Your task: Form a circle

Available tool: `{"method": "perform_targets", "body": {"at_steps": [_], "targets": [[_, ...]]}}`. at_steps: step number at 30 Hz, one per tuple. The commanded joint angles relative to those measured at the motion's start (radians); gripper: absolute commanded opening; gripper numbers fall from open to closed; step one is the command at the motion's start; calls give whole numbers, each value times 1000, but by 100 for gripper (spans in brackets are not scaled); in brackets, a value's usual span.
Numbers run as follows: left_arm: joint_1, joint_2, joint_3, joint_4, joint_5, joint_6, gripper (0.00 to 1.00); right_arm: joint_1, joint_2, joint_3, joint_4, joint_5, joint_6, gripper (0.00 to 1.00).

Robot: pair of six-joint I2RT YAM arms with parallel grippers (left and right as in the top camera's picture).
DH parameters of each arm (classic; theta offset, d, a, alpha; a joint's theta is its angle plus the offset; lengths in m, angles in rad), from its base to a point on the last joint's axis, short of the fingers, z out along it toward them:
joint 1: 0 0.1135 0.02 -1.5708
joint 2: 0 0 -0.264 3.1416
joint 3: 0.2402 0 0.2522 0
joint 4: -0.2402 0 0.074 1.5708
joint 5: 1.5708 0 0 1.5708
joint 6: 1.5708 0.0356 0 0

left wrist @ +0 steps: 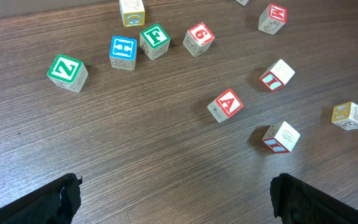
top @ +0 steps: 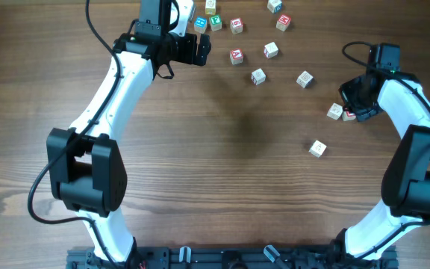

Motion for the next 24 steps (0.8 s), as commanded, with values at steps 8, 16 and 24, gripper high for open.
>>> {"method": "perform_targets", "body": {"at_steps": [8, 16, 24], "targets": [[-5, 9, -5, 0, 5, -3, 100, 1, 23, 3, -5, -1, -20, 4], [-5, 9, -5, 0, 5, -3, 100, 1, 23, 3, 13, -1, -20, 4], [-5, 9, -5, 0, 5, -3, 100, 1, 23, 3, 2, -1, -20, 5]]}}
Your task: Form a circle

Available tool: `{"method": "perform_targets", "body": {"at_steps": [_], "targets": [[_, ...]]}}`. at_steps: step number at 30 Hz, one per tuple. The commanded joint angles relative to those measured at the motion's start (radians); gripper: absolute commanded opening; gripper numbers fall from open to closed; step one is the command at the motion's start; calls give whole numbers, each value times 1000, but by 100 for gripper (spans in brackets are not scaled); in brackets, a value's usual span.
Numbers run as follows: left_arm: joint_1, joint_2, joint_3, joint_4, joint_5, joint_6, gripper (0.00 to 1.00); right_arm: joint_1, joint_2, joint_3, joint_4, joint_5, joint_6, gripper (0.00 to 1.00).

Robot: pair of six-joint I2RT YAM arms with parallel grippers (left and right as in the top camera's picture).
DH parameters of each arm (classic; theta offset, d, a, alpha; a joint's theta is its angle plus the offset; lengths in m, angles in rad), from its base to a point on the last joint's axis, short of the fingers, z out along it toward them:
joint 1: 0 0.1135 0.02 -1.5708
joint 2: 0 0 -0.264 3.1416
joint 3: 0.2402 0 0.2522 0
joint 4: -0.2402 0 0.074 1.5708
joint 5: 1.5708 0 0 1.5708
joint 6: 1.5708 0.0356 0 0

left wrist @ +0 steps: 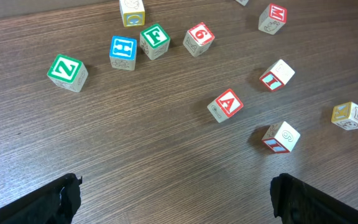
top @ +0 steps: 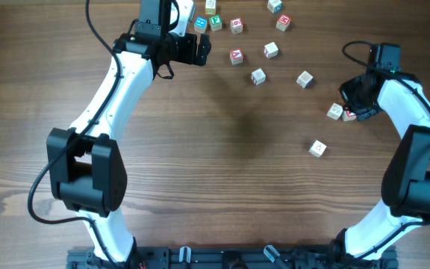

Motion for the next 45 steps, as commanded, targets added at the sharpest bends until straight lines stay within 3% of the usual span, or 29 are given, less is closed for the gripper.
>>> {"method": "perform_targets", "body": {"at_steps": [1, 32, 37, 42, 45], "targets": [[-5, 9, -5, 0, 5, -3, 100, 1, 23, 3, -8, -1, -20, 4], [-5, 9, -5, 0, 5, -3, 100, 1, 23, 3, -19, 3, -20, 4], [-5, 9, -5, 0, 5, -3, 100, 1, 23, 3, 47, 2, -26, 4], [-5, 9, -5, 0, 5, -2, 100, 1, -21, 134, 104, -161, -326, 4], [-5, 9, -5, 0, 5, -3, 100, 3, -95, 268, 6, -285, -364, 5]]}}
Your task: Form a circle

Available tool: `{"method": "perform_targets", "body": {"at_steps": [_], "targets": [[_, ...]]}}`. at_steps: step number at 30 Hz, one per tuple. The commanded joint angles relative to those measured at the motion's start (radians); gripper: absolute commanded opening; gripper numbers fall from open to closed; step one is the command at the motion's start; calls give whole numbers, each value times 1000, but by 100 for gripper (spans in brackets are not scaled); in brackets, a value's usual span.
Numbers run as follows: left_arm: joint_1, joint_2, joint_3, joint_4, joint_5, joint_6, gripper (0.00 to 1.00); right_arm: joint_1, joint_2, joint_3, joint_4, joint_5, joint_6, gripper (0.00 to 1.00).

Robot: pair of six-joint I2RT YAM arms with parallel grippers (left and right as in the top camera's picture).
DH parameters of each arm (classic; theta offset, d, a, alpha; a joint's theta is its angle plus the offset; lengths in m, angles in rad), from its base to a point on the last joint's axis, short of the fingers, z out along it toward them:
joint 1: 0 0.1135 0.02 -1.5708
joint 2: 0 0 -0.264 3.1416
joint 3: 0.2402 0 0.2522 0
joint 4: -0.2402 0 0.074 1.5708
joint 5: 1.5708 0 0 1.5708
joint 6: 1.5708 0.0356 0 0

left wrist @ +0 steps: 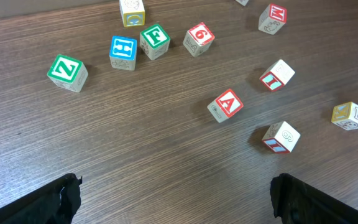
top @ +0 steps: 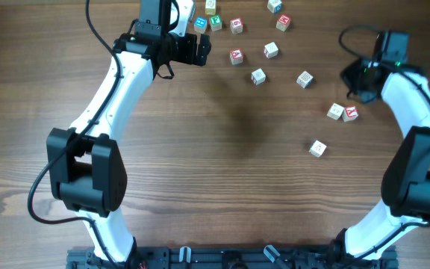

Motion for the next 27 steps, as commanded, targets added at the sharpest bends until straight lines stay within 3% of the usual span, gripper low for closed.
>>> {"method": "perform_targets", "body": {"at_steps": [1, 2, 4, 5, 8, 12, 16, 21, 27], "targets": [[-5, 9, -5, 0, 5, -3, 100, 14, -129, 172, -121, -162, -121, 5], [-5, 9, -5, 0, 5, -3, 100, 27, -157, 182, -167, -158, -129, 6], [-5, 9, -5, 0, 5, -3, 100, 67, -203, 180, -285, -153, -174, 24], [-5, 9, -5, 0, 5, -3, 100, 103, -216, 176, -373, -131, -191, 38], [-5, 9, -5, 0, 5, -3, 100, 233, -204, 147, -571, 13, -188, 100], [-5, 9, -5, 0, 5, -3, 100, 373, -195, -7, -581, 145, 3, 100], [-5, 9, -5, 0, 5, -3, 100, 415, -195, -204, -507, 201, 223, 100], [-5, 9, -5, 0, 5, -3, 100, 414, -195, -435, -279, 145, 221, 100], [-5, 9, -5, 0, 5, -3, 100, 413, -195, -511, -196, 199, 224, 100]]}}
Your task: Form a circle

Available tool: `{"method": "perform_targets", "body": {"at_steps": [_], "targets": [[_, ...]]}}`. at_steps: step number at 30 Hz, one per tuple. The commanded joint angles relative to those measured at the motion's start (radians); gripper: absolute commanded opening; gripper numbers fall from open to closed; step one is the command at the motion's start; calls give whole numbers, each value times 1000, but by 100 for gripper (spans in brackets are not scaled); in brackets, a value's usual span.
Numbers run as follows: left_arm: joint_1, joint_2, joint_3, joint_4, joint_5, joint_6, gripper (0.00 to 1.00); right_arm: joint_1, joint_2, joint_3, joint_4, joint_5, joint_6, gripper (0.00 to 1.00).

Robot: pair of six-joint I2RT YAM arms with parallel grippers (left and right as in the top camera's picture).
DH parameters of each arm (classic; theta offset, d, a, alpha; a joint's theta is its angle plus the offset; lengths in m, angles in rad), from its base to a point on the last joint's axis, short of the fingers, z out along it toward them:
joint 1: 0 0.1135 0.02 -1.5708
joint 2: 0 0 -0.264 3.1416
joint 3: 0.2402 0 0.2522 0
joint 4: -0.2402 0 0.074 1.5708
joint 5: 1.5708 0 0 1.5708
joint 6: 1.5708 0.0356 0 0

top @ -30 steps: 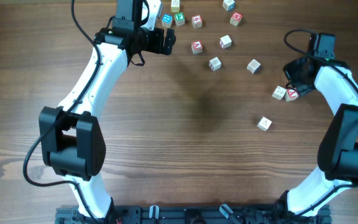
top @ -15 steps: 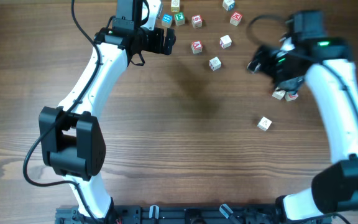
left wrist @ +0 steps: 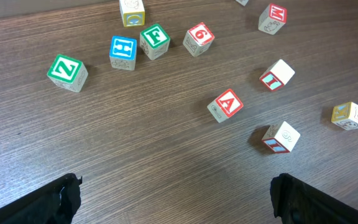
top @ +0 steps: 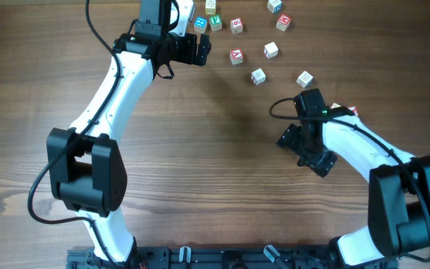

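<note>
Lettered wooden blocks lie scattered along the table's far side. Among them are a red A block (top: 236,56), a white block (top: 257,75) and another (top: 304,78). The left wrist view shows a green Z (left wrist: 67,71), a blue H (left wrist: 123,51), a green F (left wrist: 155,40), a red 6 (left wrist: 199,38) and the red A (left wrist: 225,104). My left gripper (left wrist: 179,208) hangs open near the blocks, holding nothing. My right gripper (top: 304,152) is low over the centre-right of the table. Its fingers are hidden under its body.
A red-topped block (top: 351,110) peeks out behind my right arm. More blocks sit at the far edge, such as one (top: 282,23) and another (top: 275,5). The bare wooden table (top: 200,172) spreads toward the near side.
My right arm has moved from the far right edge to the centre-right of the table. It now covers the spot where a lone block lay. The left arm has not moved.
My right gripper was first down at a pair of blocks on the right, and stayed there. Later it was farther back, leaving the two blocks side by side. Now it is over the lone block's place nearer the middle. My left gripper stayed open throughout.
</note>
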Motion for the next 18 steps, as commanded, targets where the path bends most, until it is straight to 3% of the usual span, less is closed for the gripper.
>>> {"method": "perform_targets", "body": {"at_steps": [1, 9, 10, 13, 16, 18], "targets": [[-5, 9, -5, 0, 5, -3, 100, -1, 10, -13, -4, 56, 23, 100], [-5, 9, -5, 0, 5, -3, 100, -4, 10, -13, -11, 276, 22, 100], [-5, 9, -5, 0, 5, -3, 100, -4, 10, -13, -8, 276, 21, 96], [-5, 9, -5, 0, 5, -3, 100, -4, 10, -13, -9, 275, 22, 73], [-5, 9, -5, 0, 5, -3, 100, -4, 10, -13, -14, 253, 21, 41], [-5, 9, -5, -1, 5, -3, 100, -4, 10, -13, -14, 246, 22, 27]]}}
